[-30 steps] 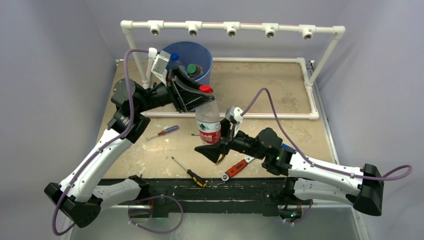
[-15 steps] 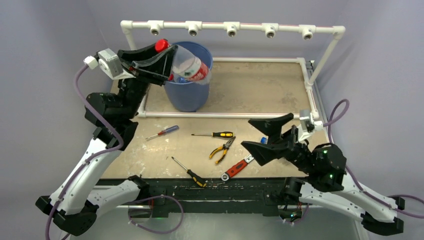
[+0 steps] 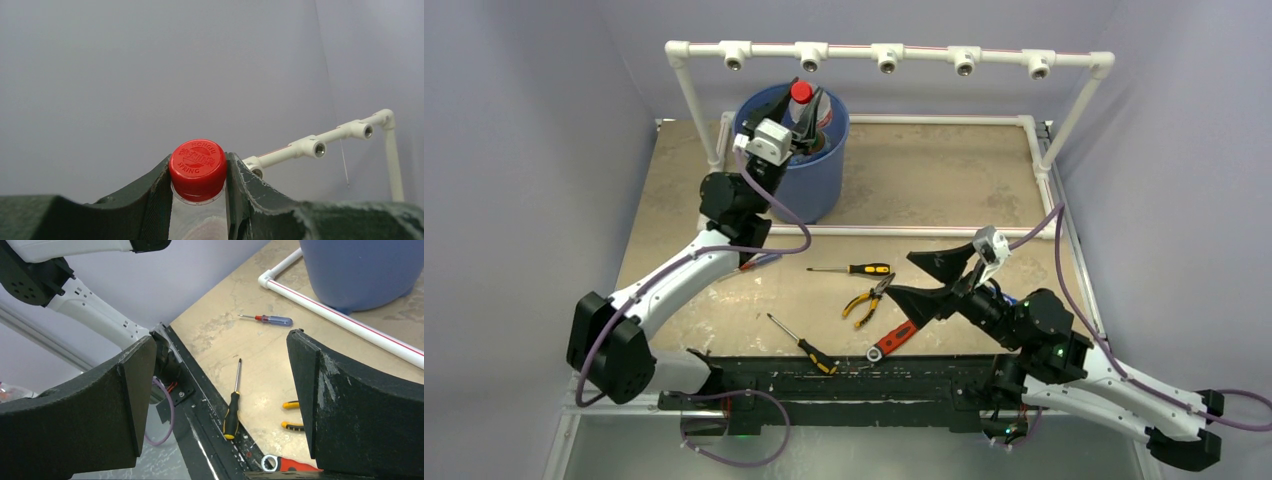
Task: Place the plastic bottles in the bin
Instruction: Place the plastic bottle in the trash bin.
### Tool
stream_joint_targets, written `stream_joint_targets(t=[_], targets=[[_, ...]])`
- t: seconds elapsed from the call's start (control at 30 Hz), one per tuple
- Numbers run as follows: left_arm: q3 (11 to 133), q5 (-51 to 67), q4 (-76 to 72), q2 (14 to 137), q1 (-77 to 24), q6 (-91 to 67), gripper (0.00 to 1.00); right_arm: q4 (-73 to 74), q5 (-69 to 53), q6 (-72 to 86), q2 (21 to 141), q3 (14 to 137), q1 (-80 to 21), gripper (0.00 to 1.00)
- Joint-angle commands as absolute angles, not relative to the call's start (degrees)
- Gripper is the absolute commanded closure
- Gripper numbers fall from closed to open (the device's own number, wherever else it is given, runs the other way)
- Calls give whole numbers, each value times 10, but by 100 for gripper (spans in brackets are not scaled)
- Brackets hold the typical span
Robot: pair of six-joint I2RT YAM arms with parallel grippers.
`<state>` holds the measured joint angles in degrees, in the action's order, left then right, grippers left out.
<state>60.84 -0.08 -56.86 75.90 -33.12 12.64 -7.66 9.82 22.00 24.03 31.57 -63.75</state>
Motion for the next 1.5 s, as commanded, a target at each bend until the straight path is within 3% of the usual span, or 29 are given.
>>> stream_joint_targets(t=[0.0, 0.4, 1.0, 1.07, 1.1, 1.13, 1.17, 1.2, 1.47], targets=[[623, 46, -710, 792, -329, 181, 100, -100, 125, 216, 238, 300, -640, 2], [641, 123, -664, 905, -304, 220, 100, -75, 135, 228, 206, 279, -639, 2], [650, 85, -584, 1004, -274, 299, 99, -66, 143, 212, 215, 289, -639, 3], [650, 63, -585, 1006, -275, 287, 85, -65, 143, 212, 216, 289, -639, 2], [649, 54, -585, 1002, -275, 275, 65, -65, 144, 212, 216, 289, -639, 3], [648, 41, -587, 994, -275, 266, 35, -64, 146, 211, 216, 289, -639, 2], [648, 35, -587, 987, -275, 256, 16, -63, 148, 211, 216, 289, -639, 2], [649, 35, -586, 978, -275, 249, 8, -63, 149, 210, 217, 289, -639, 2], [666, 47, -559, 896, -278, 216, 1, -74, 147, 199, 236, 299, -639, 3]])
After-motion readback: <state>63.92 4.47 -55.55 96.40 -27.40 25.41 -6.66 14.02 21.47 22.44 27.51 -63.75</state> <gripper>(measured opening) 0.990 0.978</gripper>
